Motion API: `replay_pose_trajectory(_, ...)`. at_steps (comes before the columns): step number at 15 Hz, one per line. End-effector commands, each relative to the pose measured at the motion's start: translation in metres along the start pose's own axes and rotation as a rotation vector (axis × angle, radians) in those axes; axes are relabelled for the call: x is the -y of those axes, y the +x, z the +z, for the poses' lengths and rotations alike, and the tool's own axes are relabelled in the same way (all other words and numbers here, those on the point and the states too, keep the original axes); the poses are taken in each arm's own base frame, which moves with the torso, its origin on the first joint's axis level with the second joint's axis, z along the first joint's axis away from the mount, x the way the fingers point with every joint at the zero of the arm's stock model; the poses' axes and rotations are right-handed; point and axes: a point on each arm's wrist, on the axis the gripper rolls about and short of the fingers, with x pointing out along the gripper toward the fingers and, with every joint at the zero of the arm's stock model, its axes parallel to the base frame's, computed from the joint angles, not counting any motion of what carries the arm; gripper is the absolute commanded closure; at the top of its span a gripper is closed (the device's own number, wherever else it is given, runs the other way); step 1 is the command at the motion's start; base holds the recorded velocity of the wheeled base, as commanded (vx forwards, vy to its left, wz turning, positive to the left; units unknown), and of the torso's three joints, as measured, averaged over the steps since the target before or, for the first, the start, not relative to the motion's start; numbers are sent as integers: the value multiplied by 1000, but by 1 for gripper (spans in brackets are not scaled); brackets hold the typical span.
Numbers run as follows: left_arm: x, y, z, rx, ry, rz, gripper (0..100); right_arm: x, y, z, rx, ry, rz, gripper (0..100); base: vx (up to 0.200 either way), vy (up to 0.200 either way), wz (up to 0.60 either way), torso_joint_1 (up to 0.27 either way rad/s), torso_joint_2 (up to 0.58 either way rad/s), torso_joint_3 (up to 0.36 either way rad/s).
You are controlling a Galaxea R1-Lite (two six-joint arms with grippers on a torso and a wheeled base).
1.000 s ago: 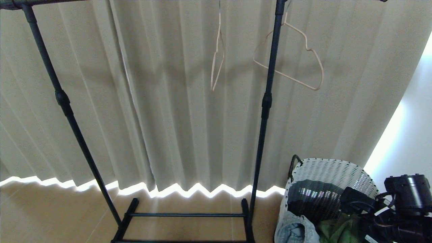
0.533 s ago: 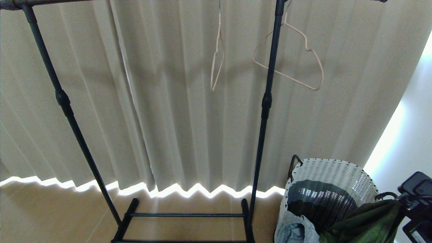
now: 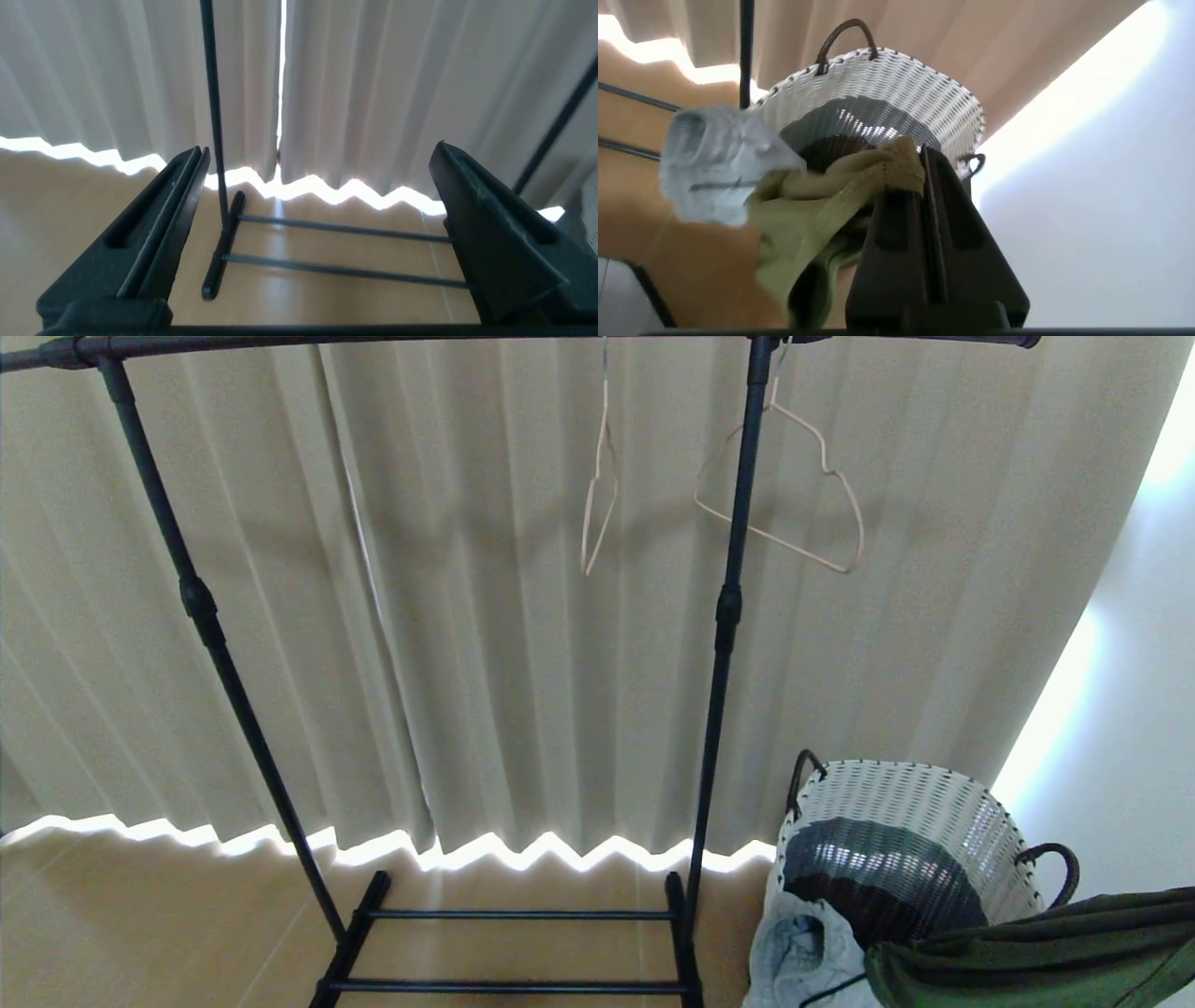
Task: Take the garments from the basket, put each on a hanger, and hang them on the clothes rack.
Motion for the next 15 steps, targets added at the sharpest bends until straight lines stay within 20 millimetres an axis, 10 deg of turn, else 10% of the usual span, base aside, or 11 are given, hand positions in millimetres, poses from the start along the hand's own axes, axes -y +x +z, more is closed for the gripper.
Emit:
replay_pose_trajectory(1,0,0,0,0,0,1,0,0,-4,0,24,1,-8,100,0,0,0,0,0,0)
replay_pose_trajectory(6,0,0,0,0,0,1,0,-1,-3,-2,15,1,-4,100,0,0,0,0,0,0)
replay_pose_trajectory(15,0,0,0,0,-2,2,0,0,-3,-1,13,1,-3,100,0,200,0,3,3,5)
